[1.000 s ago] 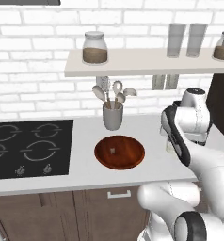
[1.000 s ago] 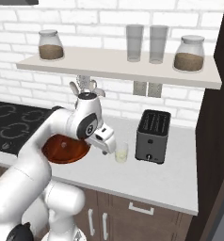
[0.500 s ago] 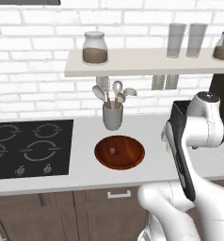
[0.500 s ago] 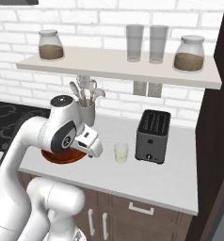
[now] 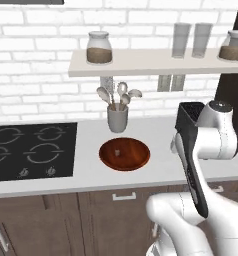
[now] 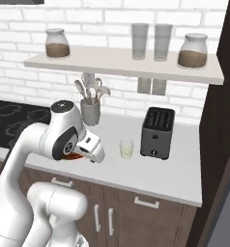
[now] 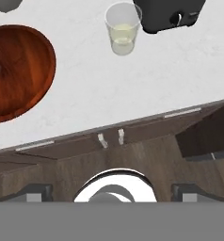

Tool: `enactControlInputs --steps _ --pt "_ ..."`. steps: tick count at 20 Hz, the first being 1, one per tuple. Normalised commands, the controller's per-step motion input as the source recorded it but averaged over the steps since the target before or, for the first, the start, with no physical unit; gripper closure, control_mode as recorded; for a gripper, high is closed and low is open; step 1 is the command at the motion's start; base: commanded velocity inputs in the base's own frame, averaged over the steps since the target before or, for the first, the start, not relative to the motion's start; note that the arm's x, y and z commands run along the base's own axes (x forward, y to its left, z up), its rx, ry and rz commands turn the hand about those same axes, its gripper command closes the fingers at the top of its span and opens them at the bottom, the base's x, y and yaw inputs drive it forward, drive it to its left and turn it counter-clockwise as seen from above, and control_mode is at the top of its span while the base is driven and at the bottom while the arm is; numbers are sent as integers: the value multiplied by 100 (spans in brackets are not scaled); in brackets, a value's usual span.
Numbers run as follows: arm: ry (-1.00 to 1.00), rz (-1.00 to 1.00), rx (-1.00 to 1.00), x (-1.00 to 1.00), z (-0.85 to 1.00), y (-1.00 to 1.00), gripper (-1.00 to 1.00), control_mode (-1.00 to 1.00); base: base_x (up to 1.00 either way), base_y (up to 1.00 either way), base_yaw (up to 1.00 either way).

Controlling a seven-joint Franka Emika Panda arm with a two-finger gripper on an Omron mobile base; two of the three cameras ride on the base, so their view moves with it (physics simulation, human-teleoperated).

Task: Grab a lemon wedge from the fridge and one ice cube from the ice bowl, and put them in the glass of lemonade.

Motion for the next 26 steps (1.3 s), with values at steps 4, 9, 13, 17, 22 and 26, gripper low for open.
enactControlInputs --steps 4,9,13,17,22,26 --pt "0 0 0 0 0 0 -100 100 -94 -1 -48" --pt "0 0 0 0 0 0 -100 100 -53 -22 -67" --pt "0 0 0 0 0 0 -100 100 -26 -54 -65" --pt "0 0 0 0 0 0 -100 100 0 -100 -51" --pt "0 0 0 0 0 0 -100 100 27 -100 -7" --pt "0 0 0 0 0 0 -100 100 66 -93 26"
